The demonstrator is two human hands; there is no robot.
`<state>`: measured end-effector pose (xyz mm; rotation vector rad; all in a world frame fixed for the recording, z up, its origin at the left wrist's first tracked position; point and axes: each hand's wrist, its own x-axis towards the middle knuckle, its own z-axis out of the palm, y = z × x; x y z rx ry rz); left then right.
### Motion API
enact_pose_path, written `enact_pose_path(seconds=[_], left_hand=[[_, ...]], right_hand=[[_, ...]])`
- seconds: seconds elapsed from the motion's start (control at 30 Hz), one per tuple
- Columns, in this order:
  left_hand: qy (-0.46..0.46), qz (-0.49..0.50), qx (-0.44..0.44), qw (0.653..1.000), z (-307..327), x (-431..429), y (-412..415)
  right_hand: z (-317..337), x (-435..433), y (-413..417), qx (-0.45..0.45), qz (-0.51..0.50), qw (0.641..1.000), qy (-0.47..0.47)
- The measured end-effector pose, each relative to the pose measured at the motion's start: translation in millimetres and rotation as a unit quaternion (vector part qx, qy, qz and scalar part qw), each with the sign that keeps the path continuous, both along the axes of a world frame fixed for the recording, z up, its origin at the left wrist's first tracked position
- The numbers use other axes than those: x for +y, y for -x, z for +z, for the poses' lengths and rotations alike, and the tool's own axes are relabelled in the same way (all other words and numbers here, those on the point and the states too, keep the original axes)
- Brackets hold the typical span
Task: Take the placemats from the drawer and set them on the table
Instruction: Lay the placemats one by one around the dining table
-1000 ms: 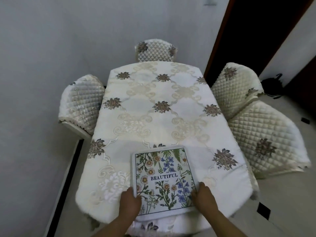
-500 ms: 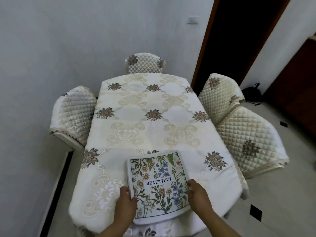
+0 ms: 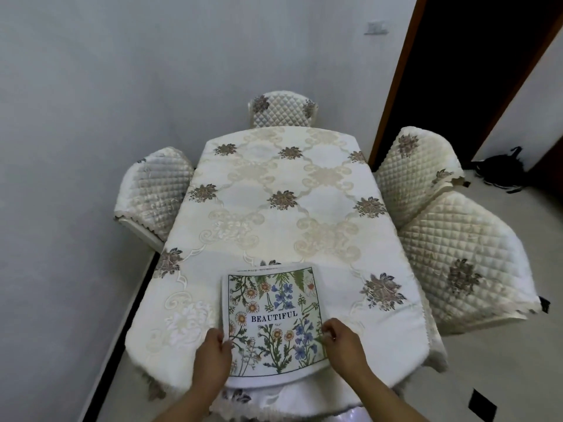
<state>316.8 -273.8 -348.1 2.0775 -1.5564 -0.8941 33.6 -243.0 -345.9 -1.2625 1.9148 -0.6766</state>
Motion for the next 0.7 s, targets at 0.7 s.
enact_pose_path(seconds=[0.7], left_hand=[[0.194, -0.089, 0.114, 0.970, 77, -43, 177]], right_hand=[[71, 4, 211, -0.054, -0.137, 0.981, 0.130]])
